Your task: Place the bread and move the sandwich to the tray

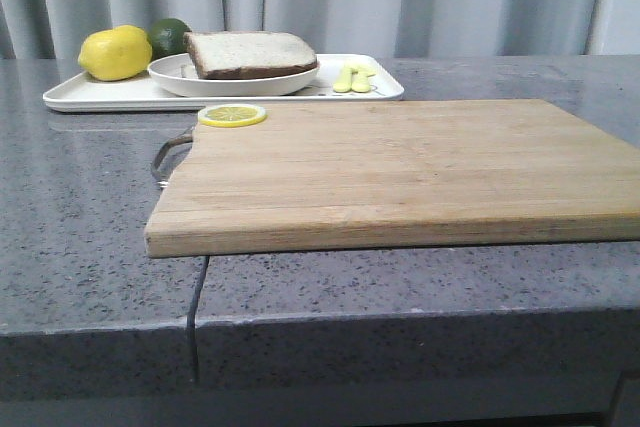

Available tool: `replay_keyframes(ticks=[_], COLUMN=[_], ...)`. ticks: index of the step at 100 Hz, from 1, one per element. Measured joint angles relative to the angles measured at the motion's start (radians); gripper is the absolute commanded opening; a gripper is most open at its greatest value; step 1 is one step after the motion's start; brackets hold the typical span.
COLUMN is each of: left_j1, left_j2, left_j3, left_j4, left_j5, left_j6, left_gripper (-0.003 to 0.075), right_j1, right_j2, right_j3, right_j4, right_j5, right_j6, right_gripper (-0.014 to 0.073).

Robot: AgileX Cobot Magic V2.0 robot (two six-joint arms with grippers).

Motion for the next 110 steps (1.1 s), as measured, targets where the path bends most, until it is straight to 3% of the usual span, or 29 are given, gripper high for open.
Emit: replay_keyframes(ticks=[8,21,33,72,110], left_j1=[0.0,0.0,0.0,0.023,0.023], left_j2=[-0.015,-0.015,-0.015,-0.015,-0.015], left_j3=[0.038,0.096,0.098,0.098,0.099], left_j4=[0.132,0.193,0.206,0.203,0.188], left_j5=[-0.046,-0.05,-0.029,0.234,0.235], left_j6=[-0.133,-0.218,-0.224,-0.224,-0.224], left_gripper=[-0.002,-0.0019,-0.0019,-0.002,-0.002], right_j1=[0.0,0.0,0.0,0.0,0.0], right_j2=[0.0,0.0,0.0,0.0,0.0], right_j3=[0.0,0.0,0.0,0.0,0.0], right_j4=[0.0,0.0,0.0,0.0,0.0], right_j5=[0.0,0.0,0.0,0.0,0.0], right_j6=[0.0,0.0,0.0,0.0,0.0], right_gripper=[-0.0067,-0.0067,-0.0067,-0.0067,-0.0067])
